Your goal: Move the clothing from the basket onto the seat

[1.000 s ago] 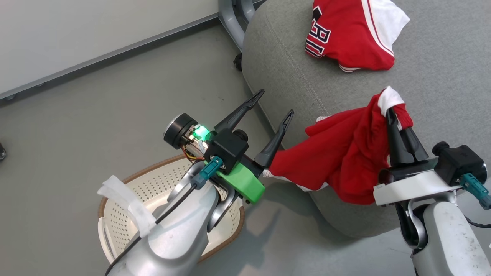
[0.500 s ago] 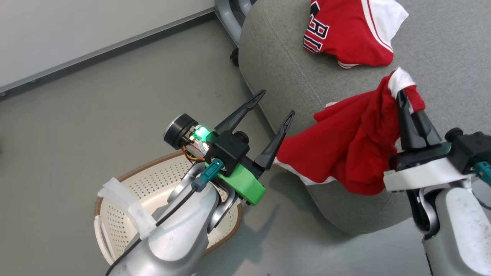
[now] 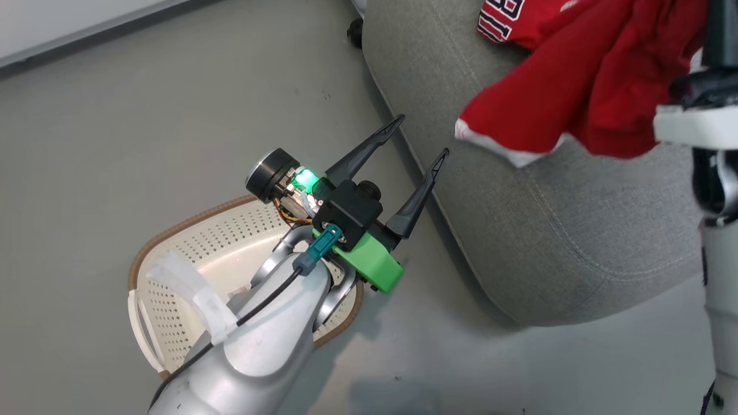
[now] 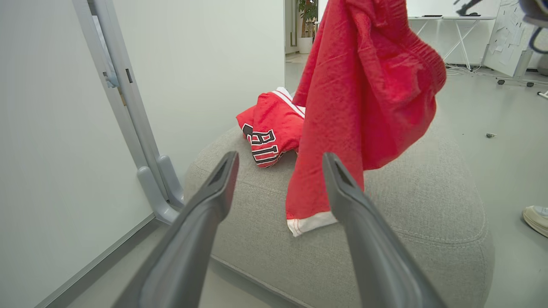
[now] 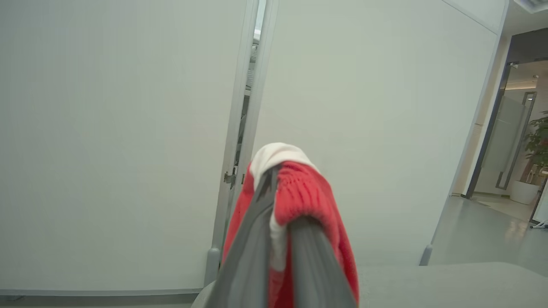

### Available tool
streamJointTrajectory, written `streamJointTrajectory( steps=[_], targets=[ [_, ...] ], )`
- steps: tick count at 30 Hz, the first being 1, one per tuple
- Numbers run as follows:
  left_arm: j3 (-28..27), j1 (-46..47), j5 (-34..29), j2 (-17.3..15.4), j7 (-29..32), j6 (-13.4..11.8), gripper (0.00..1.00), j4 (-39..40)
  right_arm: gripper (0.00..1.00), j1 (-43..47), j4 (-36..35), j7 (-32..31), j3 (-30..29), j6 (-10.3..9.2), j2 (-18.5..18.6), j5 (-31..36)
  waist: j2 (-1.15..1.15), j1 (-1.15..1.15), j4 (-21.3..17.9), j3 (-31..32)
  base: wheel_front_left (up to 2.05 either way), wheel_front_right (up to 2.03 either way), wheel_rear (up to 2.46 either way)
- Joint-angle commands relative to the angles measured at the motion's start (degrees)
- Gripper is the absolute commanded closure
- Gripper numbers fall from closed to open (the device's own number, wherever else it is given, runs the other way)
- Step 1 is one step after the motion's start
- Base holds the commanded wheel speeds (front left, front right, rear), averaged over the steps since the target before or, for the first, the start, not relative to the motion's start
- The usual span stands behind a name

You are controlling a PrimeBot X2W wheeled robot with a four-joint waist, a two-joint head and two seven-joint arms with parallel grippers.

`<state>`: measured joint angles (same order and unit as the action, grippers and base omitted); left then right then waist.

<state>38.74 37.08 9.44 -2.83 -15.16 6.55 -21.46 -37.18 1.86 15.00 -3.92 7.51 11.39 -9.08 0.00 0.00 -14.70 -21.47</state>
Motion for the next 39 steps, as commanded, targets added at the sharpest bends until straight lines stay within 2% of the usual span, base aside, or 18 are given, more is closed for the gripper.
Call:
streamJointTrajectory(
  steps=[1, 9, 14, 20, 26, 39],
  targets=[
    [0.0, 1.29, -0.64, -0.13, 0.02, 0.28, 0.0, -0.13, 1.0, -2.73, 0.37, 0.28, -0.62, -0.04, 1.12, 0.03, 0.0, 0.0, 0.68, -3.7, 0.0, 0.0, 0.0],
    [0.46, 4.92, -1.69, -0.19, 0.03, 0.44, 0.0, -0.06, 1.0, -18.94, 3.88, 0.28, -3.23, -0.04, 7.26, -1.08, 0.0, 0.0, 1.72, -11.05, 0.0, 0.0, 0.0],
    [0.78, 7.05, -2.52, -0.25, 0.03, 0.51, 0.0, 0.1, 1.0, -29.45, 9.72, 0.27, -4.14, -0.04, 12.45, -1.0, 0.0, 0.0, 2.69, -15.24, 0.0, 0.0, 0.0],
    [0.9, 8.73, -2.71, -0.23, 0.02, 0.57, 0.0, 0.24, 1.0, -37.81, 16.35, 0.27, -4.75, -0.04, 16.79, -1.34, 0.0, 0.0, 4.28, -18.32, 0.0, 0.0, 0.0],
    [0.66, 9.6, -3.2, -0.32, 0.02, 0.56, 0.0, 0.25, 1.0, -38.44, 21.85, 0.27, -3.36, -0.04, 15.57, -1.19, 0.0, 0.0, 4.7, -20.57, 0.0, 0.0, 0.0],
    [0.68, 10.8, -3.07, -0.24, 0.02, 0.59, 0.0, 0.19, 1.0, -27.78, 28.11, 0.28, -4.13, -0.04, 10.73, -0.12, 0.0, 0.0, 5.65, -22.47, 0.0, 0.0, 0.0]
  ],
)
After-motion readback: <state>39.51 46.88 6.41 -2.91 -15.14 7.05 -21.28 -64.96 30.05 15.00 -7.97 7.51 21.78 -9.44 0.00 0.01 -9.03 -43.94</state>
